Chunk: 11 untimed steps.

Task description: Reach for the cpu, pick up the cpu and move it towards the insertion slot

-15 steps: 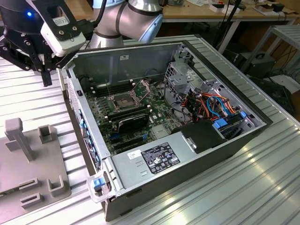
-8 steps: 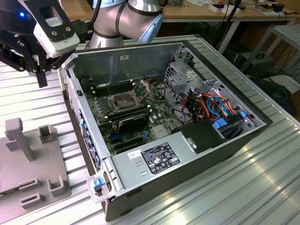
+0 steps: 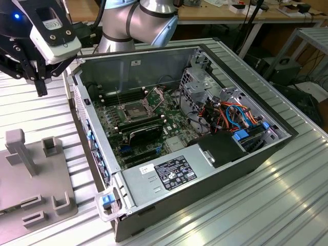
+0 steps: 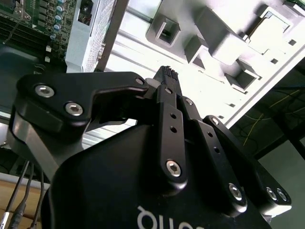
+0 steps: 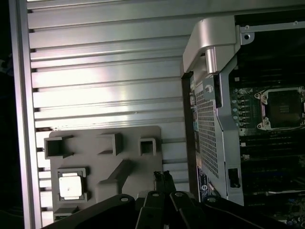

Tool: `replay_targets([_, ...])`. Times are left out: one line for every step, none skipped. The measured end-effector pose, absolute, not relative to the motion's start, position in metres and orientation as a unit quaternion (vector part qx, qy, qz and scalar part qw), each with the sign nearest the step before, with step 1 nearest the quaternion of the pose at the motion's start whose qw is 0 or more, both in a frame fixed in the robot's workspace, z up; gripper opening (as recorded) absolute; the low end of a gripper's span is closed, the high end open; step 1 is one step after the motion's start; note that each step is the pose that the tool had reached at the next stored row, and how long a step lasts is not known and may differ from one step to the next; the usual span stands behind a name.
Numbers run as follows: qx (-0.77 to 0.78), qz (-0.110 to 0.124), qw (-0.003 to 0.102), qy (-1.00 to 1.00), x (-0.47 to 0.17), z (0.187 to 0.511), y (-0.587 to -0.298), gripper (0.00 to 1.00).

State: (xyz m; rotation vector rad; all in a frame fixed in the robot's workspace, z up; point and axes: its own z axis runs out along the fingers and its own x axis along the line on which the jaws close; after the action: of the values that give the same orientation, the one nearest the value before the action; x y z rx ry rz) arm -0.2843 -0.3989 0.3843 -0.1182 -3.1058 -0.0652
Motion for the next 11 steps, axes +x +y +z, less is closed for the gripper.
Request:
replay_targets([-0.038,-0.021,0.017,-0.999,-0.285,0.384,-0.399,0.11])
replay_targets([-0.038,-0.021,0.017,-0.999,-0.287,0.384,-0.399,0.11])
replay_targets([-0.038,-0.021,0.017,-0.999,-0.288,0.384,-0.399,0.11])
replay_targets([-0.038,-0.021,0.017,-0.999,-0.289,0.384,-0.399,0.11])
replay_targets([-0.038,-0.021,0.017,-0.999,-0.29,0.384,-0.399,0.11])
replay_targets([-0.038,-0.021,0.017,-0.999,-0.291,0.384,-0.399,0.11])
replay_targets([-0.038,-0.021,0.018,-0.999,-0.291,0.384,-0.399,0.11])
replay_targets([-0.038,-0.021,0.018,-0.999,-0.292,0.384,-0.399,0.11])
replay_targets([-0.038,-0.021,0.018,-0.999,-0.294,0.384,-0.399,0.11])
replay_targets([-0.038,-0.021,0.018,-0.999,-0.295,0.384,-0.399,0.11])
replay_targets([-0.038,-0.021,0.018,-0.999,-0.295,0.384,-0.399,0.11])
